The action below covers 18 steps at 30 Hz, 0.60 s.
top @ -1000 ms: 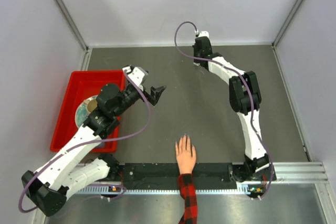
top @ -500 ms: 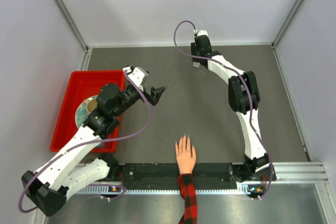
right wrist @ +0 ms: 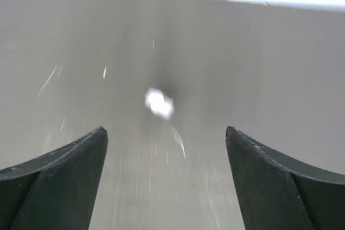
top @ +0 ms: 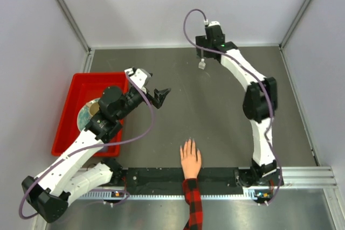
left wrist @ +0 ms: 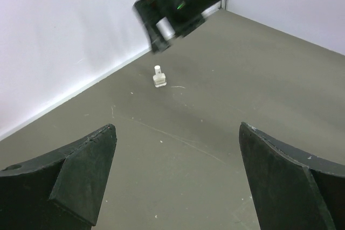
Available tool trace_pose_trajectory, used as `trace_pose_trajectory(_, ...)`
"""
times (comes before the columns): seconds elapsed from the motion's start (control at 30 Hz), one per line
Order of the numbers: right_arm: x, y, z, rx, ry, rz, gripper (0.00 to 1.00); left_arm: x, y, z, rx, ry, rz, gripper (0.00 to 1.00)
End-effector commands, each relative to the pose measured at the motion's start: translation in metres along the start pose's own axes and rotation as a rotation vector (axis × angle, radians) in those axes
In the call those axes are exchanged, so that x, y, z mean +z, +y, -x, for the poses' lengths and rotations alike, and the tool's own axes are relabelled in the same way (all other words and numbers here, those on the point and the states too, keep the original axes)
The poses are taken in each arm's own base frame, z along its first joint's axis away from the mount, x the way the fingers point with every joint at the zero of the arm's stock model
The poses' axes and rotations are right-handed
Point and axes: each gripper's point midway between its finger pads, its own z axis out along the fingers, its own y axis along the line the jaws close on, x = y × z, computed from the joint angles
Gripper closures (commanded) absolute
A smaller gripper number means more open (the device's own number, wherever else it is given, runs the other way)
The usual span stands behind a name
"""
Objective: Paint the nails
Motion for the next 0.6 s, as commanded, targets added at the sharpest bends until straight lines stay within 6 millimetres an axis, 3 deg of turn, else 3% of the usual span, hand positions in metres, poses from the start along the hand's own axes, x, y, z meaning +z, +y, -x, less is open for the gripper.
trace_pose_trajectory(0.0,-0.163,-0.028,0.083,0.081,-0.186,0.033,0.08,-0.007,0.006,0.046,-0.056,-0.114,0.038,0.01)
trace_pose_trajectory(0.03,-0.171,-0.034,0.062,0.073,-0.14,0.021,0.07,-0.009,0.006,0.052,-0.062,-0.12,0.038,0.01)
trace_pose_trajectory(0.07,-0.186,-0.038,0.057,0.087,-0.142,0.017,0.05,-0.01,0.007,0.055,-0.092,-0.122,0.048,0.01)
trace_pose_trajectory(0.1,-0.231,-0.047,0.07,0.11,-0.217,0.028,0.04,-0.014,0.008,0.062,-0.103,-0.125,0.055,0.01)
trace_pose_trajectory(0.13,-0.235,-0.049,0.049,0.109,-0.184,0.034,0.03,-0.019,0.008,0.069,-0.125,-0.141,0.06,0.01)
trace_pose_trajectory(0.17,-0.254,-0.051,0.047,0.121,-0.208,0.056,0.02,-0.023,0.01,0.076,-0.136,-0.155,0.073,0.01)
trace_pose_trajectory(0.2,-0.293,-0.053,0.052,0.139,-0.279,0.102,0.01,-0.026,0.01,0.079,-0.149,-0.163,0.079,0.01)
trace_pose_trajectory(0.23,-0.3,-0.056,0.034,0.155,-0.268,0.109,0.01,-0.033,0.009,0.086,-0.172,-0.184,0.079,0.01)
trace_pose_trajectory(0.27,-0.314,-0.056,0.031,0.197,-0.285,0.129,0.01,-0.038,0.009,0.091,-0.183,-0.2,0.082,0.01)
trace_pose_trajectory(0.3,-0.341,-0.056,0.023,0.211,-0.32,0.176,0.01,-0.044,0.008,0.096,-0.202,-0.216,0.082,0.01)
trace_pose_trajectory(0.37,-0.362,-0.058,0.01,0.235,-0.324,0.204,0.01,-0.051,0.006,0.104,-0.216,-0.24,0.078,0.01)
trace_pose_trajectory(0.4,-0.385,-0.061,0.004,0.247,-0.358,0.231,0.01,-0.058,0.006,0.112,-0.228,-0.265,0.081,0.01)
trace_pose_trajectory(0.5,-0.411,-0.067,-0.008,0.267,-0.401,0.257,0.01,-0.072,0.006,0.117,-0.249,-0.27,0.09,0.01)
trace_pose_trajectory(0.53,-0.435,-0.072,-0.006,0.275,-0.462,0.273,0.01,-0.075,0.006,0.118,-0.251,-0.272,0.093,0.01)
trace_pose_trajectory(0.57,-0.446,-0.073,-0.005,0.269,-0.49,0.287,0.01,-0.079,0.006,0.125,-0.251,-0.287,0.09,0.01)
